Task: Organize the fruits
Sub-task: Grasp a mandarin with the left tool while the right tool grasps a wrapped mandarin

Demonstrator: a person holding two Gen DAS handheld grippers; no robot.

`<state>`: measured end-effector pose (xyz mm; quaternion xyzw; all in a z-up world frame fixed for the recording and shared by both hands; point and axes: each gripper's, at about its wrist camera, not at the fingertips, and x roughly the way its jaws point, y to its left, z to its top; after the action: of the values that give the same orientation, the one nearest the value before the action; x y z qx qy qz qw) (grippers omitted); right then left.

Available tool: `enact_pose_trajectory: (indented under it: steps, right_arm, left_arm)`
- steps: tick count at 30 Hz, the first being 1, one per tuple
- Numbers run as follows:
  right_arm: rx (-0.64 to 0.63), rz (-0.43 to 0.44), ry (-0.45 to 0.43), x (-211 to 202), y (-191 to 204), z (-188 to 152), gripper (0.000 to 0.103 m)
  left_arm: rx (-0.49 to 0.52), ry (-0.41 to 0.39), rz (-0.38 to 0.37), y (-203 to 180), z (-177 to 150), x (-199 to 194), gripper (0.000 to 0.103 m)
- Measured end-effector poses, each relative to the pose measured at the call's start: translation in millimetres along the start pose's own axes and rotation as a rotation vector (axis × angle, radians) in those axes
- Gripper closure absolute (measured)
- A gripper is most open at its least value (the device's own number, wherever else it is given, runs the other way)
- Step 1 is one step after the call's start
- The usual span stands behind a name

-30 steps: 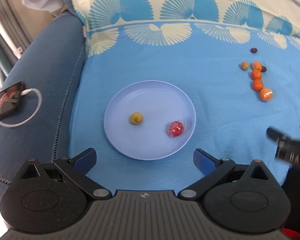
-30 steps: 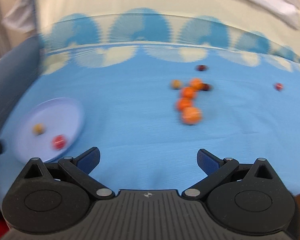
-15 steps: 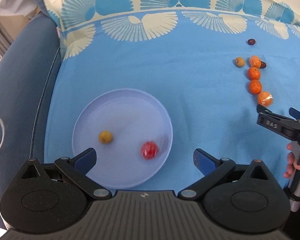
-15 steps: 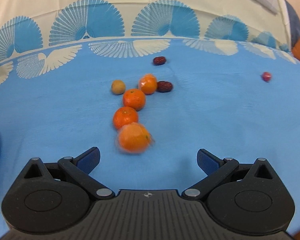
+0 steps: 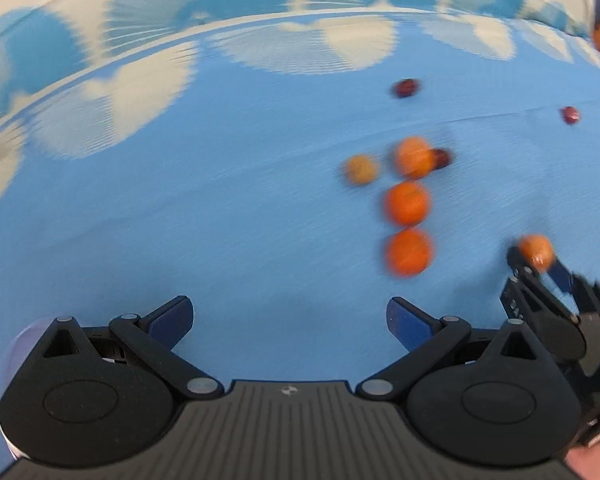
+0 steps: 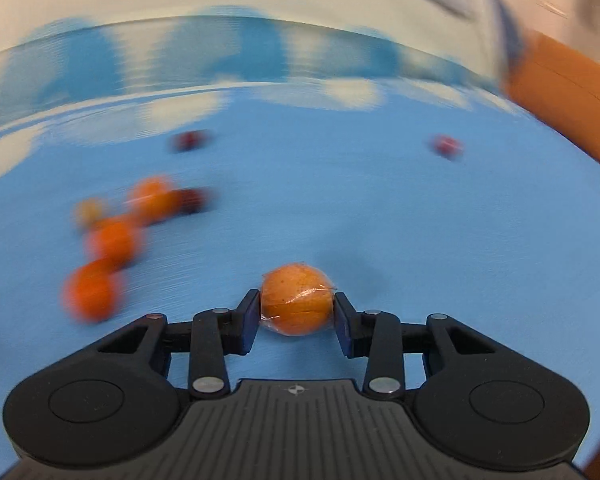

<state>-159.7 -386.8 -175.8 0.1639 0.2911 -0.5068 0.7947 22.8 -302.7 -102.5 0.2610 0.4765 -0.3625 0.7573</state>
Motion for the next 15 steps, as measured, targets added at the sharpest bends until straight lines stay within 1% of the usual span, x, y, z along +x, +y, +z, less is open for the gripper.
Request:
enact_pose_trajectory:
  steps: [1,3,5,7,8,9,10,11,12,14,15]
  right_arm:
    - [0.046,-0.029,0.016,5.2,-8.5,1.9,0.063]
    - [0.087,-0.033,0.021,9.3,-14.5,2.2,0.062]
    - [0.052,-0.045,0.015,10.6,-10.5,1.0,0.062]
    - [0.063,-0.043,0.015,13.2,-12.6,1.2,0.061]
    - [0.07,-0.042,0.015,14.2,-12.9,1.5,0.061]
    - [0.068,-0.044,0.013,14.7,-12.5,0.7,0.06]
    - [0.063,-0.047,0.012,15.0,-11.4,-0.5,0.06]
    - [0.059,-0.051,0.009,14.5,-9.0,-0.5,0.06]
    - [0.057,-0.053,0.007,15.1,-8.0,-0.7,0.06]
    - [0.054,-0.057,0.002,14.9,-8.5,0.3,0.061]
    - [0.052,-0.058,-0.002,13.7,-8.0,0.1,0.062]
  left_arm:
    - [0.006,0.008,-0.024,-9.0,6.9,9.5,0.0]
    - [0.025,0.031,-0.066,-27.1,18.5,28.7,0.0]
    - [0.041,0.058,-0.085,-41.9,26.5,46.5,0.0]
    - [0.033,0.088,-0.093,-51.0,32.5,61.6,0.0]
    - [0.021,0.093,-0.098,-51.1,33.8,66.0,0.007]
    - [0.006,0.097,-0.11,-52.4,34.3,69.3,0.027]
    - [0.002,0.108,-0.113,-52.7,34.3,71.5,0.043]
    - [0.009,0.115,-0.099,-54.5,34.4,72.8,0.053]
    - [0.022,0.095,-0.084,-55.7,33.3,70.6,0.066]
    - [0.044,0.086,-0.094,-53.9,31.4,66.6,0.067]
    - [0.037,0.09,-0.097,-51.9,30.2,65.2,0.067]
